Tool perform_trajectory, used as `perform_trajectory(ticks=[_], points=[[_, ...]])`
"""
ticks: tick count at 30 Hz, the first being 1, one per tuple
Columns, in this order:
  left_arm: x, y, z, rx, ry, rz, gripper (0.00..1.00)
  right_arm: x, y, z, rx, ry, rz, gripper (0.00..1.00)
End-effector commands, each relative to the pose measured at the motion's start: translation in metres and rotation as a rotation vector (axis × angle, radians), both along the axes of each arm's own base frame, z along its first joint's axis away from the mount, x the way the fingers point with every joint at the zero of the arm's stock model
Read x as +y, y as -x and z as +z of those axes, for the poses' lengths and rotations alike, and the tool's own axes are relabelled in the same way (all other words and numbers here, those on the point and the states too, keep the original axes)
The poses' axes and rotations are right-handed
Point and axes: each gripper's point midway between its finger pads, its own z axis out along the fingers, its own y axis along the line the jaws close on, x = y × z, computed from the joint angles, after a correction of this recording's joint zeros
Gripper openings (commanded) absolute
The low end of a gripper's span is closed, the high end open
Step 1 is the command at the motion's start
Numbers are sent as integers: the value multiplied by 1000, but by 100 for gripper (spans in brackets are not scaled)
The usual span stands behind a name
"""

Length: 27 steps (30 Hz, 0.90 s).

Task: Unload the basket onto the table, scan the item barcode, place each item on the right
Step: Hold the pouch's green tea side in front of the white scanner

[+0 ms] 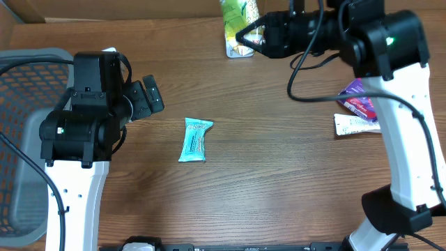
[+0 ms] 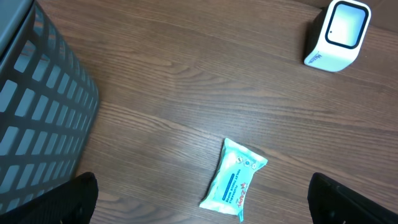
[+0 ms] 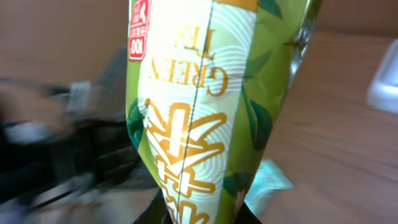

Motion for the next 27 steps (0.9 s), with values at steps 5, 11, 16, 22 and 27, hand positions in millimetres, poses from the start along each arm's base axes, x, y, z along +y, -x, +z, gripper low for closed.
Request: perform_trajectory(ticks=[5,11,16,22,27], points=[[3,-1,2,-6,-3,17,100,-39,-49,-17,-324,532,-420,12],[3,-1,2,-6,-3,17,100,-45,-81,-60,-371,804,-466,11],[3,-1,2,-6,-3,17,100,-54,-109,-102,-355,973,-482,11],[3,-1,2,-6,-3,17,99,-54,-141,-145,-367,1091,-460,10],[3,-1,2,-6,-3,17,100,-68,-172,-183,-366,1197,-513,4]])
